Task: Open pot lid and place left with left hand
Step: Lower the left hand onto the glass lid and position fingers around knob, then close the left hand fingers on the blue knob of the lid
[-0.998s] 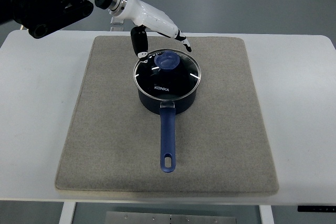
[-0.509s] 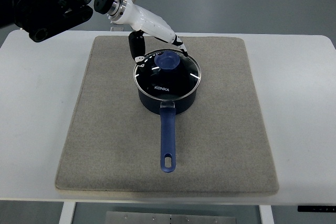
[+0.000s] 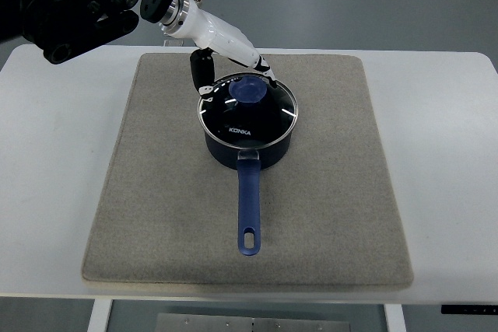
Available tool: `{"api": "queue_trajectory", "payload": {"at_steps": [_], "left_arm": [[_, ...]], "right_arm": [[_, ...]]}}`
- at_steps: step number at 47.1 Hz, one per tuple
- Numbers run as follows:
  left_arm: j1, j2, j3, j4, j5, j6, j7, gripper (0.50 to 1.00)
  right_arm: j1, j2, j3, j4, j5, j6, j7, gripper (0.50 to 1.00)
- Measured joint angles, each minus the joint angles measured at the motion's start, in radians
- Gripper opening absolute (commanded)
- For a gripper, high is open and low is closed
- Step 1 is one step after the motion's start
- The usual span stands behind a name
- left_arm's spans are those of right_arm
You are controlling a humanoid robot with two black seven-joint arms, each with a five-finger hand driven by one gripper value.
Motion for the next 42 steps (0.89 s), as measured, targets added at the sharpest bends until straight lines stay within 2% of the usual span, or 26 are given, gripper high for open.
{"api": "queue_trajectory", "payload": {"at_steps": [10, 16, 19, 27, 32, 37, 41, 42], "left_arm": [[0.000, -0.003, 0.000, 0.010, 0.000, 0.000, 0.000, 0.973], [0.002, -0.002, 0.000, 0.011, 0.004, 0.003, 0.000, 0.939], [0.004, -0.001, 0.000, 0.014, 0.006, 0.004, 0.000, 0.894], [0.018, -0.003, 0.003, 0.014, 0.008, 0.006, 0.000, 0.821], [0.021, -0.003, 0.004, 0.017, 0.008, 0.007, 0.000, 0.804], [0.021, -0.002, 0.005, 0.017, 0.008, 0.007, 0.000, 0.746], [0.019, -0.003, 0.005, 0.020, 0.008, 0.009, 0.000, 0.731], [0.018, -0.003, 0.004, 0.021, 0.008, 0.009, 0.000, 0.714]], "right_arm": [[0.000, 0.000, 0.000, 0.000, 0.000, 0.000, 0.000, 0.915], [0.000, 0.000, 0.000, 0.000, 0.000, 0.000, 0.000, 0.915], [0.000, 0.000, 0.000, 0.000, 0.000, 0.000, 0.000, 0.915], [0.000, 0.000, 0.000, 0.000, 0.000, 0.000, 0.000, 0.915], [0.000, 0.000, 0.000, 0.000, 0.000, 0.000, 0.000, 0.915], [0.000, 0.000, 0.000, 0.000, 0.000, 0.000, 0.000, 0.915], [0.000, 0.000, 0.000, 0.000, 0.000, 0.000, 0.000, 0.915], [0.000, 0.000, 0.000, 0.000, 0.000, 0.000, 0.000, 0.915]]}}
